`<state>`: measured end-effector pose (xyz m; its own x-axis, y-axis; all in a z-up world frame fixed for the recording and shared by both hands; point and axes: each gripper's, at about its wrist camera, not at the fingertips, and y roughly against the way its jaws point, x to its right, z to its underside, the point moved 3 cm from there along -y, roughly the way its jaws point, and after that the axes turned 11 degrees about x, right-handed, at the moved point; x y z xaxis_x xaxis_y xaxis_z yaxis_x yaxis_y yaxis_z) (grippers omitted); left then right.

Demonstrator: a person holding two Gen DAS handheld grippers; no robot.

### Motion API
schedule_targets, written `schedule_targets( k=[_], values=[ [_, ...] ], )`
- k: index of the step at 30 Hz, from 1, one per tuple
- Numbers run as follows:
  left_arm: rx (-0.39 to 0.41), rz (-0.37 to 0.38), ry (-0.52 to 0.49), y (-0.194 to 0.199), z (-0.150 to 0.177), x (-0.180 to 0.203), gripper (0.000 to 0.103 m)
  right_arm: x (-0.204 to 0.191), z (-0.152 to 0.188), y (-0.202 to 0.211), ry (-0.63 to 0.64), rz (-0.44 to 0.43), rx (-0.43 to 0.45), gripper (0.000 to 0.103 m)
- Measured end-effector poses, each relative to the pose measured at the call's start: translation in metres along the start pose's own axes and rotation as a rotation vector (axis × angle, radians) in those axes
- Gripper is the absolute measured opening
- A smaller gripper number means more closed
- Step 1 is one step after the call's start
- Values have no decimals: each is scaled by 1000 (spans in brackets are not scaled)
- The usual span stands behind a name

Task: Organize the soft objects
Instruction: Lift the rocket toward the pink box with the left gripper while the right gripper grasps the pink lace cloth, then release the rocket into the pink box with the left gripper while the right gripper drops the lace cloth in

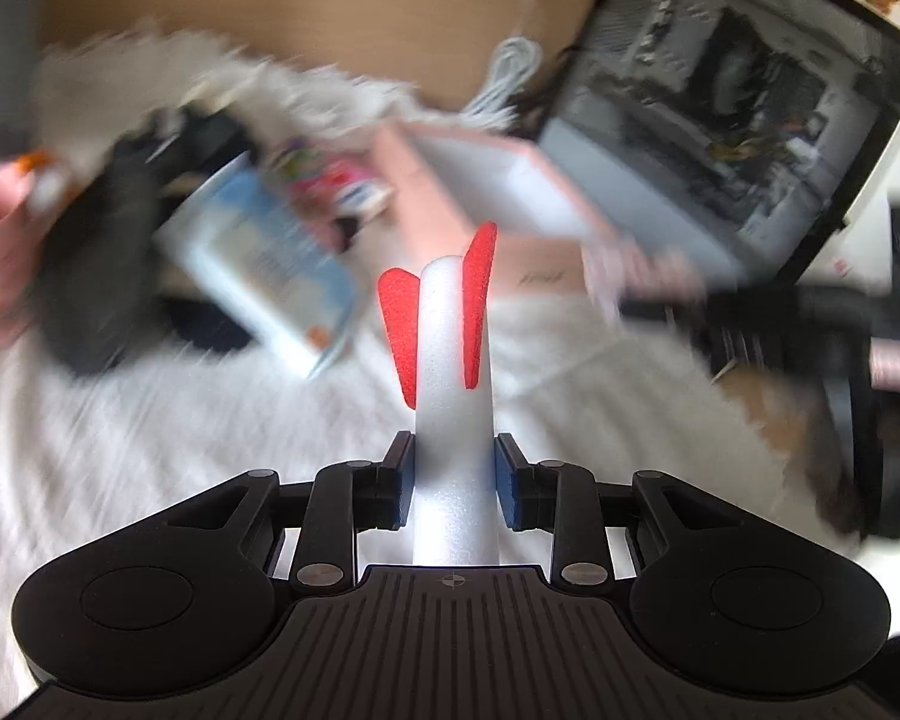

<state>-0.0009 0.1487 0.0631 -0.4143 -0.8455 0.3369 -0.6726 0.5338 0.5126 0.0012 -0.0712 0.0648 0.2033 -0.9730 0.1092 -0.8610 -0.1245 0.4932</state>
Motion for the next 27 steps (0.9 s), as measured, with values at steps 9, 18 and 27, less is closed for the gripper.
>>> schedule_targets(
  k=[9,18,27],
  values=[
    [162,79,-101,-80,-123,59,32,47,23,21,-114,112,72,13],
    [103,62,173,-239,-175,78,31,67,37,22,-153,120,72,13],
    [66,-11,268,-249,-123,60,32,82,40,10,-149,93,45,13]
  ],
)
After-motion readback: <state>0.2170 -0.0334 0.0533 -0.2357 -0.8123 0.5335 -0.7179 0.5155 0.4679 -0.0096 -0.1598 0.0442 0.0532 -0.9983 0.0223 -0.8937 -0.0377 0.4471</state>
